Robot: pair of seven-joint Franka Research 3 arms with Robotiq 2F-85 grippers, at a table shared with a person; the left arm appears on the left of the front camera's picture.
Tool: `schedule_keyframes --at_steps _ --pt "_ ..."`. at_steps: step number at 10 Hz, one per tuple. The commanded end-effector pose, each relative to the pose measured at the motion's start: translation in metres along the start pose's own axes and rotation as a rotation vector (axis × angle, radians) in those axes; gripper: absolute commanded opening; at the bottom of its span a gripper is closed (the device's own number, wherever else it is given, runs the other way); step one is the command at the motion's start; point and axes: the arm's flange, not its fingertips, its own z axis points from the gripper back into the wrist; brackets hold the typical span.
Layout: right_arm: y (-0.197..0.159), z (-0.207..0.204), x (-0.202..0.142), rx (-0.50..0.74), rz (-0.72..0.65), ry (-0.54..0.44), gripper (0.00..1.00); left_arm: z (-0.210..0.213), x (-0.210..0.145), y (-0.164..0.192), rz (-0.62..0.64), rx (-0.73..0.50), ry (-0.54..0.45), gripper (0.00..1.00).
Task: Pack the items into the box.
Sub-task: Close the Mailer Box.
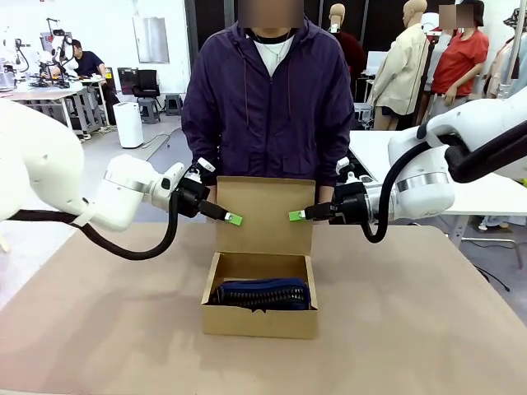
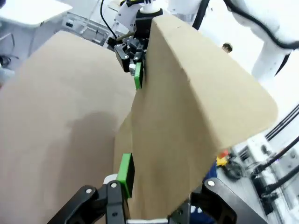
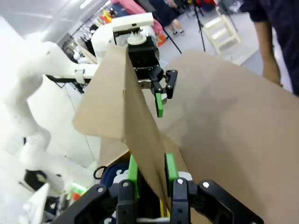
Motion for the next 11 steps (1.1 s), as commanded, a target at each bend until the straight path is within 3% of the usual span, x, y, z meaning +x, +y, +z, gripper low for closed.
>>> schedule_keyframes --at_steps 1,4,7,11 --pt "0.024 0.007 -0.019 0.01 0.152 -0.058 0.31 -0.003 -0.02 -0.033 -0.127 0.068 -0.041 0.42" --pt "0.042 0.004 -0.03 0.046 0.337 -0.116 0.31 -0.004 -0.033 -0.053 -0.339 0.121 -0.122 0.42" --pt "0.044 -0.011 -0.044 0.05 0.426 -0.125 0.31 -0.002 -0.042 -0.067 -0.567 0.116 -0.174 0.42" --pt "0.046 -0.014 -0.06 0.01 0.442 -0.141 0.31 -0.008 -0.058 -0.085 -0.68 -0.002 -0.166 0.42"
